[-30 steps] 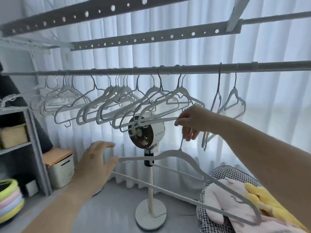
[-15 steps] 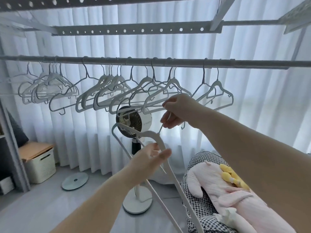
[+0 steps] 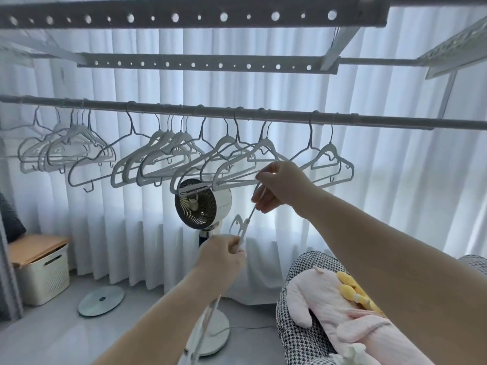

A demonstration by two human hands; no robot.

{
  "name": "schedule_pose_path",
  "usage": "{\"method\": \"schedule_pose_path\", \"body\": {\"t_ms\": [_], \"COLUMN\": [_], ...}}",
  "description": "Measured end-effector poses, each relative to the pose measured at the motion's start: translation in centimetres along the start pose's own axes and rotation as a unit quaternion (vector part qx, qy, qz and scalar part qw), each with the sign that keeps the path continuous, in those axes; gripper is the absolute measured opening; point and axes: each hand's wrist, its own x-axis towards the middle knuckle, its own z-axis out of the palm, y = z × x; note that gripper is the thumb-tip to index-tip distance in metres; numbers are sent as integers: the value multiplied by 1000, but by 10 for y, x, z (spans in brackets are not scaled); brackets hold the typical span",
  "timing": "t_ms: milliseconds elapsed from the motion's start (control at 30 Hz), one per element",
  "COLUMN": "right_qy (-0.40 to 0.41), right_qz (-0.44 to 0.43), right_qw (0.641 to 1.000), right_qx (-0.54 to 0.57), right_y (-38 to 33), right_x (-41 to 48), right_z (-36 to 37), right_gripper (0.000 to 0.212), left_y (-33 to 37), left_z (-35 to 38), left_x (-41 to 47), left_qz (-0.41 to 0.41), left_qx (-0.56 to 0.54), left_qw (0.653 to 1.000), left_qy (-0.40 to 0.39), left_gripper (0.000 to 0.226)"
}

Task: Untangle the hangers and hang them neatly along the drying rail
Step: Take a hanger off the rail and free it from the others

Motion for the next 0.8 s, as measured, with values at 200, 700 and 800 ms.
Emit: {"method": "schedule_pose_path", "body": {"t_ms": [200, 700, 800], "right_qy": [-6, -37, -37], "right_qz": [-15, -82, -102], "right_qw": [998, 780, 787], "right_qx": [69, -619, -607], "right_y": [11, 57, 63], "right_x": [23, 122, 130], "right_z": [-6, -80, -92], "right_gripper": [16, 52, 46], "left_y": [-1, 26, 41], "left_z": [-20, -8, 2], "left_x": [19, 122, 143], "left_qz": [-23, -60, -56], "left_qx": [26, 67, 71], "left_qw": [999, 995, 994], "left_qy": [-4, -46, -58], "left_gripper": [21, 18, 18]}}
